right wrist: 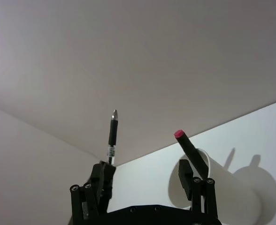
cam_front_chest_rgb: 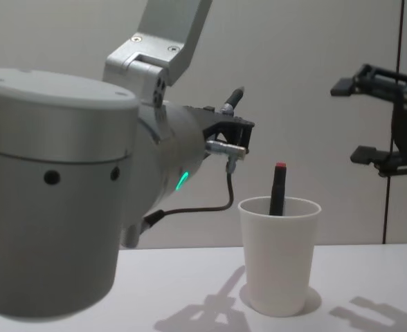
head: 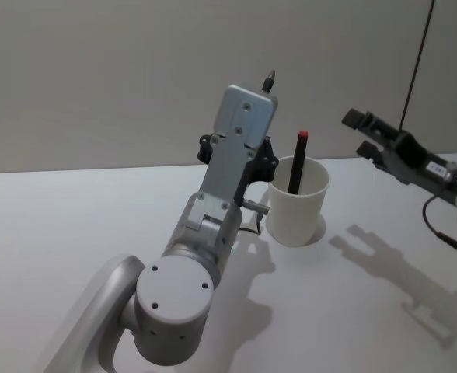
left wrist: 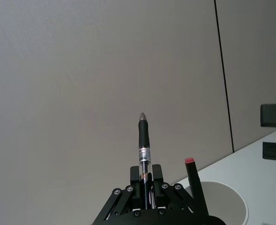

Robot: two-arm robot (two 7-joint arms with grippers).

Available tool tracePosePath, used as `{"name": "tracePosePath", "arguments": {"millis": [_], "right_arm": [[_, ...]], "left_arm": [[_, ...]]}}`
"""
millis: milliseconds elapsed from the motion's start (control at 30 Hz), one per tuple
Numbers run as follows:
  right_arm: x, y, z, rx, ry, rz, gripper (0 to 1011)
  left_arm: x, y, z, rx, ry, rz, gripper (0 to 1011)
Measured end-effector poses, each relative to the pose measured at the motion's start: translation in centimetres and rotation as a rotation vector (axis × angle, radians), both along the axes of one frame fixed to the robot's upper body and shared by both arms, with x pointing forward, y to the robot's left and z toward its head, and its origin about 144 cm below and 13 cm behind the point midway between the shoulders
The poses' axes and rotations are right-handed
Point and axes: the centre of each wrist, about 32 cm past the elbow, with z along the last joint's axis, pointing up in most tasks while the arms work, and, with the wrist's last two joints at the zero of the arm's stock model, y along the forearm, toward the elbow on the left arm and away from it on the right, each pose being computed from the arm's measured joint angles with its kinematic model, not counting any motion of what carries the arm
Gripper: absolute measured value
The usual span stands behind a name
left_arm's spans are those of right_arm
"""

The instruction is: Place the pen into the pen holder.

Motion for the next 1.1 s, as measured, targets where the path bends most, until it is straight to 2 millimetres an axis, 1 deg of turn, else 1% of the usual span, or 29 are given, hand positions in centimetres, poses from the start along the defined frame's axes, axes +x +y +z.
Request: {"name": "tracePosePath", "arguments": {"millis": [133, 200, 400, 533, 833, 1100], "right_arm": [[0.8, 0.0, 0.5, 0.087, 0.029, 0.016, 1001], [0.9, 0.0, 0.5, 0.099, 0.033, 0.020, 1001], [2.2, 1.1, 1.1, 0.202, 0.063, 0.064, 1001], [2.9, 1.8, 1.5, 0.235, 0.073, 0.084, 1001], [4.1, 3.4, 2.1, 0.238, 0.089, 0.102, 1001], [4.9, 4.7, 2.4, 0.178, 0.093, 0.080, 1001]], "left_arm": [[0.0, 0.0, 0.0, 0.000, 0.000, 0.000, 154], [0.0, 0.0, 0.0, 0.000, 0.000, 0.000, 154], [0.0, 0.0, 0.0, 0.000, 0.000, 0.000, 154], [0.0, 0.0, 0.0, 0.000, 0.000, 0.000, 154], [0.0, 0.0, 0.0, 0.000, 0.000, 0.000, 154], [0.0, 0.0, 0.0, 0.000, 0.000, 0.000, 154]]}}
